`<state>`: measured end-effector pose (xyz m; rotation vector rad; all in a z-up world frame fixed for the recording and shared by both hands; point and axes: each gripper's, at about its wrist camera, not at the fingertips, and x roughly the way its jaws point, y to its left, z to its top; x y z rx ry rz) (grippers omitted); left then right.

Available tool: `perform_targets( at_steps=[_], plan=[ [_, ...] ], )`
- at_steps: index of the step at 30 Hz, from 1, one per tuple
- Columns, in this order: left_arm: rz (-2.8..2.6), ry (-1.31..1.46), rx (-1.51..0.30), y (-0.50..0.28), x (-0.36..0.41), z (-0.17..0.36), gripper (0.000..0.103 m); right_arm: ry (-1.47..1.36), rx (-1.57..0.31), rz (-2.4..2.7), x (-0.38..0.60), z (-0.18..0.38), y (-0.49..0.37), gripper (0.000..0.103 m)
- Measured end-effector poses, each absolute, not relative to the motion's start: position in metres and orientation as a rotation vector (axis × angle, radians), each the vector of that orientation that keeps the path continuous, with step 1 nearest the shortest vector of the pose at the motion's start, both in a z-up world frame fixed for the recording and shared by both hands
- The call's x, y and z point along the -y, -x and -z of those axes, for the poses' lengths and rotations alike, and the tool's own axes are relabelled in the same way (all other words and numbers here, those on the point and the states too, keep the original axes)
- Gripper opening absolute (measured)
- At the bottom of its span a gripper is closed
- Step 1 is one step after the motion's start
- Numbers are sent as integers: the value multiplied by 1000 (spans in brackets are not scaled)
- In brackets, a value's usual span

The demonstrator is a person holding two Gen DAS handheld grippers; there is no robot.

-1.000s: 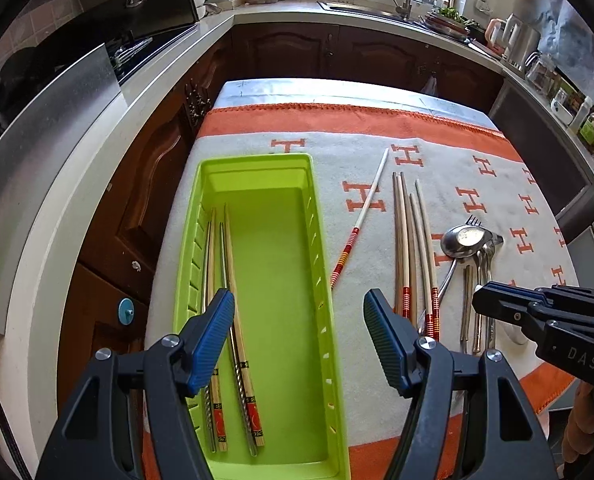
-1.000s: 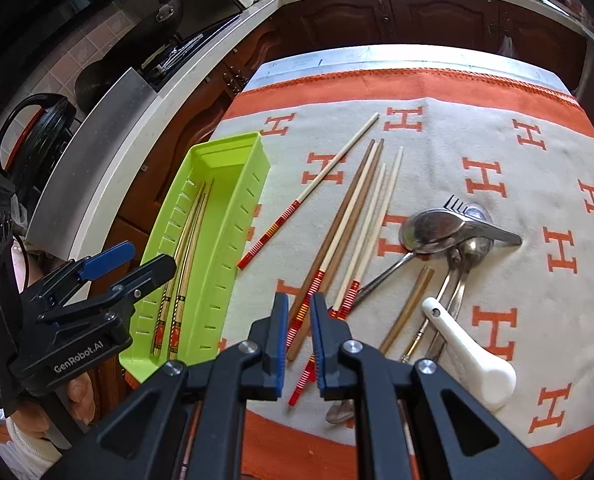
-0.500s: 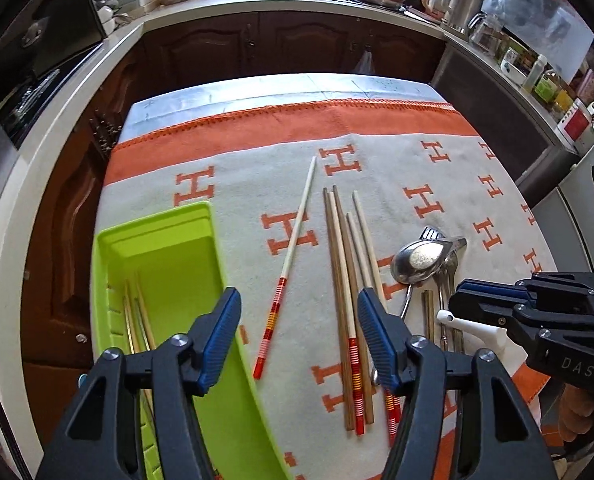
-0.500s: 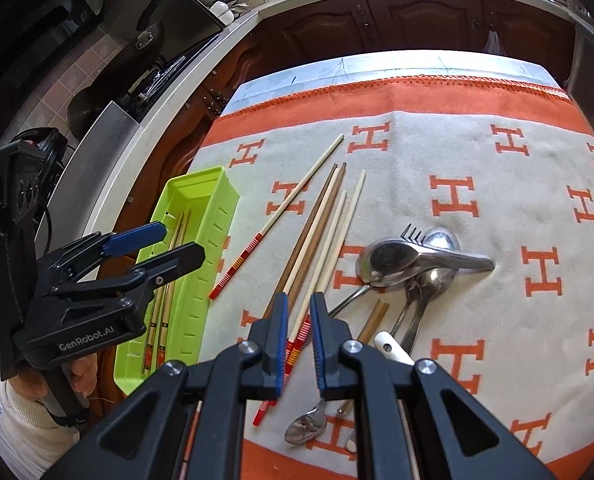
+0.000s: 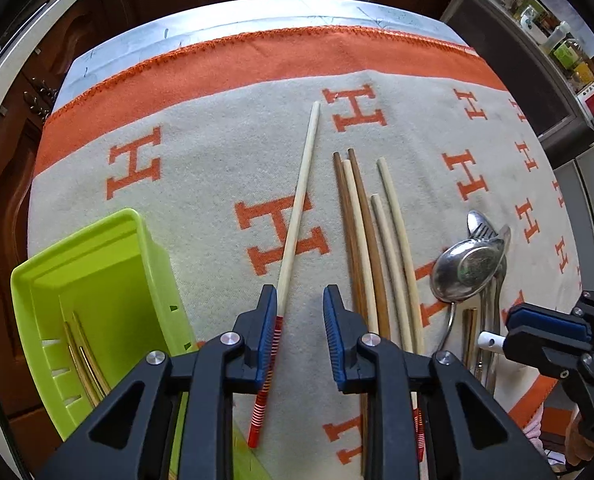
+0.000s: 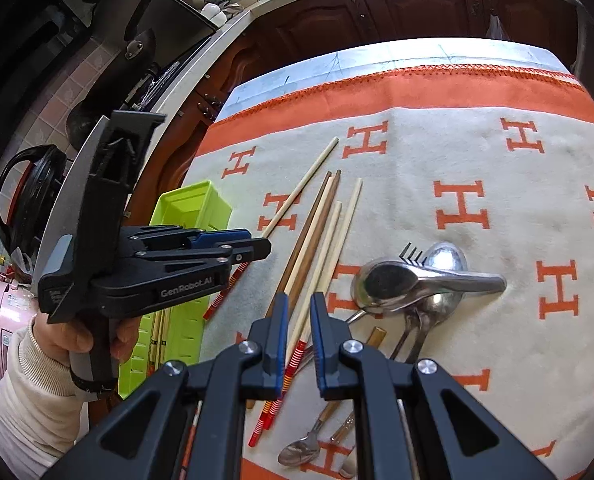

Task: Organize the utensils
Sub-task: 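Grasp a white red-striped chopstick with the left tool while the right tool grasps a white chopstick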

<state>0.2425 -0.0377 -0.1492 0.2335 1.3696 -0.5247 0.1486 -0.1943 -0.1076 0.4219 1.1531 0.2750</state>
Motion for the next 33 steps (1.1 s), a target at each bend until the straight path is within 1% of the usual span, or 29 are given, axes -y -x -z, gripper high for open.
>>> perform_targets(
  at_steps=[1, 15, 16, 18, 20, 28, 33],
  plan=[
    [520, -249, -1366, -243, 39, 151, 21, -424, -1155, -276, 194, 109, -149, 11],
    [520, -398, -1370, -255, 59, 158, 22, -435, -1183, -282, 191, 120, -151, 11],
    [521, -405, -1369, -255, 60, 157, 21, -437, -1184, -280, 191, 120, -152, 11],
    [537, -410, -1367, -256, 66, 156, 8, -439, -1187, -275, 192, 121, -153, 11],
    [534, -421, -1348, -252, 70, 154, 4, -445, -1194, -269, 193, 123, -153, 11],
    [477, -293, -1317, -236, 54, 144, 3, -480, -1228, -255, 195, 136, -154, 11],
    [467, -199, -1271, -209, 30, 117, 3, -549, -1258, -236, 197, 150, -159, 11]
  ],
)
